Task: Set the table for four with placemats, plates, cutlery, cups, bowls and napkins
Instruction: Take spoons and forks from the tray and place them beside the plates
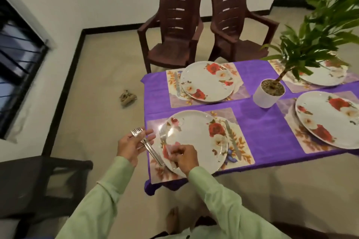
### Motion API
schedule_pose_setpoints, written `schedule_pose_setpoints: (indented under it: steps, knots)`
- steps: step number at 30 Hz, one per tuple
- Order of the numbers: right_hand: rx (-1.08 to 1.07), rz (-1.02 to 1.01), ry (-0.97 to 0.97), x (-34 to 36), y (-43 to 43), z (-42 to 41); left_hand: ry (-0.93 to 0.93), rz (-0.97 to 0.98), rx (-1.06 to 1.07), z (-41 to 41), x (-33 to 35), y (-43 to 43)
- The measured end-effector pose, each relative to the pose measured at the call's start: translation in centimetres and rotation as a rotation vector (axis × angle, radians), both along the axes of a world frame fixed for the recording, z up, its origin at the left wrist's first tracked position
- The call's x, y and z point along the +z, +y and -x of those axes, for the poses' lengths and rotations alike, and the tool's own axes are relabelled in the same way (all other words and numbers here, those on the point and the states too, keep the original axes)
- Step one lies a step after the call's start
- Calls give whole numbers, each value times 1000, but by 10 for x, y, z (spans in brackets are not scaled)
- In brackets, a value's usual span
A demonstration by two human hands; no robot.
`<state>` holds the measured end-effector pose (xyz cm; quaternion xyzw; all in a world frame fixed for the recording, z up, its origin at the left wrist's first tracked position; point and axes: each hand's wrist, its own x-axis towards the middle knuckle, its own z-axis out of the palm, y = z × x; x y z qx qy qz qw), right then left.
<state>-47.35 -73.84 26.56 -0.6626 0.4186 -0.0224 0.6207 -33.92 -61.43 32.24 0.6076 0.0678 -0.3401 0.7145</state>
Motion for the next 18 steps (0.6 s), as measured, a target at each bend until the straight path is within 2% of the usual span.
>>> schedule_pose_setpoints:
  steps: [3, 7, 12, 18]
  knots:
    - [42, 78, 102, -21, 31, -13, 11, -1, 40, -4, -4, 31]
    - [12, 79, 179, -39, 62, -26, 29, -17, 65, -6, -11, 68]
    - [19, 289, 282, -52, 81, -36, 38, -22, 68, -11, -16, 91]
    - [226, 475, 413, -61, 84, -40, 42, -27, 64, -16, -22, 97]
